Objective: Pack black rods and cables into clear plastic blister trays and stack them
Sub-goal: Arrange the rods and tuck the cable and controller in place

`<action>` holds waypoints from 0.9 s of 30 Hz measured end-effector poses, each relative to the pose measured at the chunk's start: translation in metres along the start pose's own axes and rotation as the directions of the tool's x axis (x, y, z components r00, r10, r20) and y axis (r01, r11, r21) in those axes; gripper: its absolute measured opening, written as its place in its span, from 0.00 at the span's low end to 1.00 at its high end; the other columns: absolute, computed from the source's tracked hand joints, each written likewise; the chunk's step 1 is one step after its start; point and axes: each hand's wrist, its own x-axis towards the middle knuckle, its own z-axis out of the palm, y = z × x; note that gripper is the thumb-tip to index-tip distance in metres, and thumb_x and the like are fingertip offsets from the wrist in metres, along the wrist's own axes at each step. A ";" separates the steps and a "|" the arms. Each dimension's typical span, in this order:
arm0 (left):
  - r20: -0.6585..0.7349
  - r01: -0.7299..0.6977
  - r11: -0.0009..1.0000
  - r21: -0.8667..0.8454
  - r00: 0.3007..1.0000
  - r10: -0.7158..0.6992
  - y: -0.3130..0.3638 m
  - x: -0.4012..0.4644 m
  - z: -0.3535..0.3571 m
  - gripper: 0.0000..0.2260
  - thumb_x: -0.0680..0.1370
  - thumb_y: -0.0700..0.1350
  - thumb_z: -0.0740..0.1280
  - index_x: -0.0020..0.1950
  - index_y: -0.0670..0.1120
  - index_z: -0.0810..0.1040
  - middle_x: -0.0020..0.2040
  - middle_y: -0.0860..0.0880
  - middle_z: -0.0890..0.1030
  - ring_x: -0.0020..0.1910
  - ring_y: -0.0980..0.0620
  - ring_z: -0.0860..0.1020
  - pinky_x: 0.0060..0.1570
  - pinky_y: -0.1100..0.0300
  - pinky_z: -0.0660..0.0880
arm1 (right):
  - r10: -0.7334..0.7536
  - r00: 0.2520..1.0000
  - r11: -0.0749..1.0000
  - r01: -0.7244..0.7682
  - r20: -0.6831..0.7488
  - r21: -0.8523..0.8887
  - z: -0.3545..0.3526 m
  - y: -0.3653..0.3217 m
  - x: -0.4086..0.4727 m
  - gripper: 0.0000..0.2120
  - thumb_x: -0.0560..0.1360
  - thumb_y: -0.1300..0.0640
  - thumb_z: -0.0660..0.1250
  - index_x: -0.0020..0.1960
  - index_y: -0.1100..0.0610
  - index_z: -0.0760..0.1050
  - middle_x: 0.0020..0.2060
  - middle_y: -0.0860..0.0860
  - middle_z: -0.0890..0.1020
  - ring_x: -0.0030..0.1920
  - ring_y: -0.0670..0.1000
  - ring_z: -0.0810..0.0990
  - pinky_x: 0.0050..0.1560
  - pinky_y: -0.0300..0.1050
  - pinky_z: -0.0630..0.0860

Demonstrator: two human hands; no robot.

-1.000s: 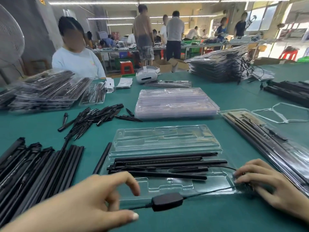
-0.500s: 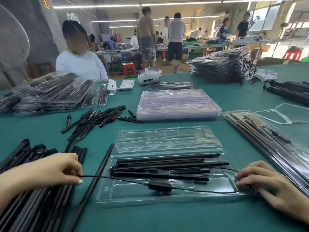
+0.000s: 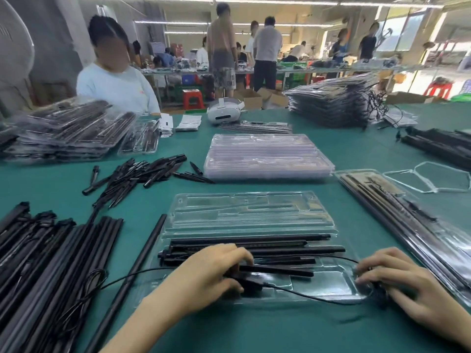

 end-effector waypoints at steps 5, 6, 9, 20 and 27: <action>0.015 0.005 0.957 -0.290 1.000 -0.001 0.012 0.000 0.004 0.08 0.75 0.49 0.71 0.51 0.53 0.76 0.45 0.58 0.75 0.43 0.59 0.73 0.43 0.69 0.68 | -0.014 1.000 1.000 0.014 -0.015 0.004 0.000 0.000 0.001 0.23 0.66 0.73 0.59 0.45 0.49 0.83 0.50 0.42 0.82 0.52 0.47 0.75 0.53 0.40 0.71; 0.006 0.004 0.962 -0.273 1.000 -0.003 0.015 0.000 0.007 0.07 0.75 0.49 0.71 0.51 0.51 0.77 0.46 0.58 0.73 0.42 0.59 0.72 0.43 0.69 0.68 | -0.022 1.000 1.000 0.022 -0.016 0.006 0.000 0.000 0.001 0.22 0.67 0.71 0.58 0.45 0.49 0.83 0.50 0.42 0.82 0.52 0.47 0.75 0.53 0.40 0.71; -0.100 -0.030 0.999 -0.028 0.995 0.027 0.019 0.000 0.020 0.07 0.77 0.50 0.68 0.49 0.48 0.79 0.46 0.57 0.72 0.45 0.58 0.70 0.46 0.63 0.71 | -0.009 0.999 1.000 0.010 -0.036 0.022 0.000 0.003 0.000 0.22 0.67 0.72 0.57 0.43 0.51 0.83 0.50 0.44 0.83 0.52 0.48 0.75 0.52 0.41 0.72; -0.092 -0.062 0.900 0.432 0.989 0.112 0.034 0.001 0.020 0.15 0.72 0.64 0.65 0.32 0.56 0.80 0.32 0.60 0.74 0.34 0.59 0.74 0.33 0.69 0.71 | 0.020 0.998 0.999 -0.018 -0.051 0.038 0.001 0.004 -0.003 0.22 0.65 0.73 0.59 0.44 0.51 0.82 0.51 0.43 0.83 0.54 0.49 0.76 0.54 0.43 0.72; -0.045 -0.113 0.904 0.413 0.989 0.144 0.043 0.002 0.020 0.11 0.66 0.58 0.76 0.44 0.56 0.82 0.31 0.58 0.75 0.30 0.60 0.75 0.29 0.68 0.72 | 0.037 0.998 0.997 -0.033 -0.055 0.065 0.000 0.002 -0.001 0.19 0.67 0.72 0.61 0.43 0.51 0.83 0.51 0.43 0.83 0.54 0.49 0.76 0.54 0.44 0.72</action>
